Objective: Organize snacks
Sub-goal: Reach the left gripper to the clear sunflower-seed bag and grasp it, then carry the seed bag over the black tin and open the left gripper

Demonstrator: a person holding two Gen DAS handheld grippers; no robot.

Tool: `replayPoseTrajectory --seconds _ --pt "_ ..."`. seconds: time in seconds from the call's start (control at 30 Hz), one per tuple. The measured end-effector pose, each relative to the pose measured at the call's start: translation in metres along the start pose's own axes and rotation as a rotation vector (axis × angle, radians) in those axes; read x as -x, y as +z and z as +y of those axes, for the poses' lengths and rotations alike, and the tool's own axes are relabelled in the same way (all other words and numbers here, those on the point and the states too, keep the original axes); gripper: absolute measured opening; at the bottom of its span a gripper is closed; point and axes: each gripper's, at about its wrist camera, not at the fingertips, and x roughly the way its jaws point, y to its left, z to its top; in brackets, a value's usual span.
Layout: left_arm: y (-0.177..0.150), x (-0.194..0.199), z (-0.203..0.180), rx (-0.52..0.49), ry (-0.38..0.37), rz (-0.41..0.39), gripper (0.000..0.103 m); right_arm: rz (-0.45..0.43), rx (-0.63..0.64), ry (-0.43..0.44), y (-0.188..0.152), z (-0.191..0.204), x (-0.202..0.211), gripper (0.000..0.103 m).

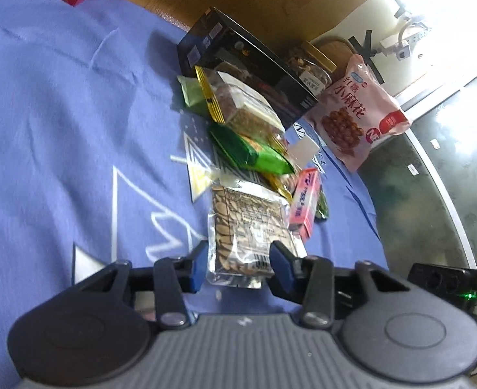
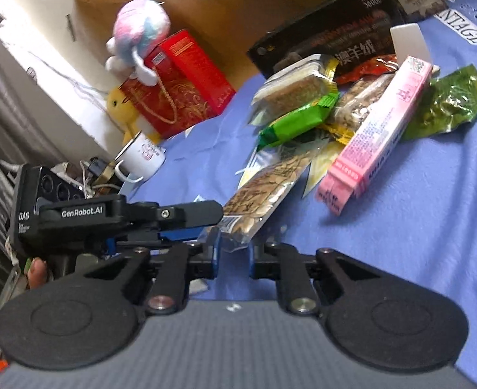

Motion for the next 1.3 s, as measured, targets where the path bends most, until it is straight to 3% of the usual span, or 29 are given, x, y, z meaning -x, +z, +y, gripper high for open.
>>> replayPoseTrajectory --seconds 0.07,0.17,0.3,0.4,0.47,0.53,0.63,0.83,1.03,1.3 --pt "-0.005 0.001 0.0 -0.013 0.029 -0.007 0.027 0.003 -0.002 0.005 -0.005 -0.001 0.002 0.019" --pt "-0.007 0.001 -0.001 -0.011 0.047 -0.003 0.023 0.003 -0.023 0.014 -0.01 -0.006 0.004 0.023" --pt "-0.008 0.0 -0.005 -0.029 0.076 0.003 0.02 -0.008 -0.099 0.023 -0.011 -0.019 0.006 0.036" --pt "-0.009 -0.001 -0.006 -0.039 0.088 0.007 0.02 -0.035 -0.165 0.04 -0.008 -0.028 0.01 0.038" --pt "-0.007 -0.002 -0.006 -0.025 0.076 0.009 0.026 -0.038 -0.193 0.048 -0.005 -0.032 0.008 0.036" --pt "-0.007 -0.003 -0.007 -0.016 0.065 0.001 0.033 -0.028 -0.208 0.052 -0.005 -0.035 0.004 0.014" --pt "-0.011 -0.001 -0.015 -0.042 0.092 -0.019 0.032 -0.02 -0.223 0.099 -0.008 -0.034 0.002 0.009" --pt "-0.006 0.025 -0.028 -0.05 0.054 -0.087 0.032 -0.058 -0.04 0.101 0.0 -0.001 0.017 0.01" --pt "0.047 0.019 -0.056 -0.134 0.059 -0.149 0.032 -0.122 0.053 0.119 0.035 0.01 0.018 0.01" --pt "0.16 -0.046 -0.086 -0.186 0.076 -0.191 0.032 -0.235 0.081 0.071 0.139 -0.018 -0.002 0.01"
